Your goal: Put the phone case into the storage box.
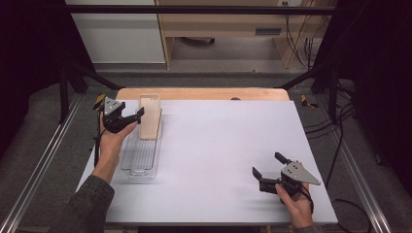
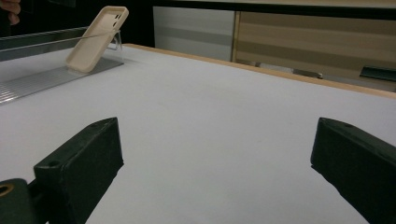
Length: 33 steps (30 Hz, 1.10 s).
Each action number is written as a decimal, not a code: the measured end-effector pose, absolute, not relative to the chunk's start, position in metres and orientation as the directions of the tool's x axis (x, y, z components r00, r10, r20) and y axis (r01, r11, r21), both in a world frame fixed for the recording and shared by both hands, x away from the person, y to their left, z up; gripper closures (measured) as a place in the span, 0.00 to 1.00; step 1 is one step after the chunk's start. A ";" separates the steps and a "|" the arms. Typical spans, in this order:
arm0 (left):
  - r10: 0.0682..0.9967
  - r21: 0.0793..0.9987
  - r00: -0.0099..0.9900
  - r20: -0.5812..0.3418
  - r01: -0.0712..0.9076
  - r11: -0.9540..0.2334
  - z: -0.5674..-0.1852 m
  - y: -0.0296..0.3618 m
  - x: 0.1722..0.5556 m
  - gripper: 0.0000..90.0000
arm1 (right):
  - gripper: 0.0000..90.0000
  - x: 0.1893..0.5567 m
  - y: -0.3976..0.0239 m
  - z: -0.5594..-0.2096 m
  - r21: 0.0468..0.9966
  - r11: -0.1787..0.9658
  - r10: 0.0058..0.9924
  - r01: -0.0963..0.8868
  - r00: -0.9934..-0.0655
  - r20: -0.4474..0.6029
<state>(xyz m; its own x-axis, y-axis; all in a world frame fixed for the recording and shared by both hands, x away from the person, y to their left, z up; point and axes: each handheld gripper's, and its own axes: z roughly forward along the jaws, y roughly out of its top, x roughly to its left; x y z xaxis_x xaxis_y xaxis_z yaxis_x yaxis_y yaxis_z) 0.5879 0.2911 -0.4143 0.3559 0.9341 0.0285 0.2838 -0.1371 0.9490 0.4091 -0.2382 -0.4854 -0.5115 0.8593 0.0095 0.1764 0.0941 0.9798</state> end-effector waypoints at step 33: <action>0.883 0.979 0.467 -0.042 0.194 -0.056 -0.385 0.291 0.553 0.02 | 0.03 0.408 -0.241 -0.484 0.981 0.090 0.863 0.171 -0.504 0.008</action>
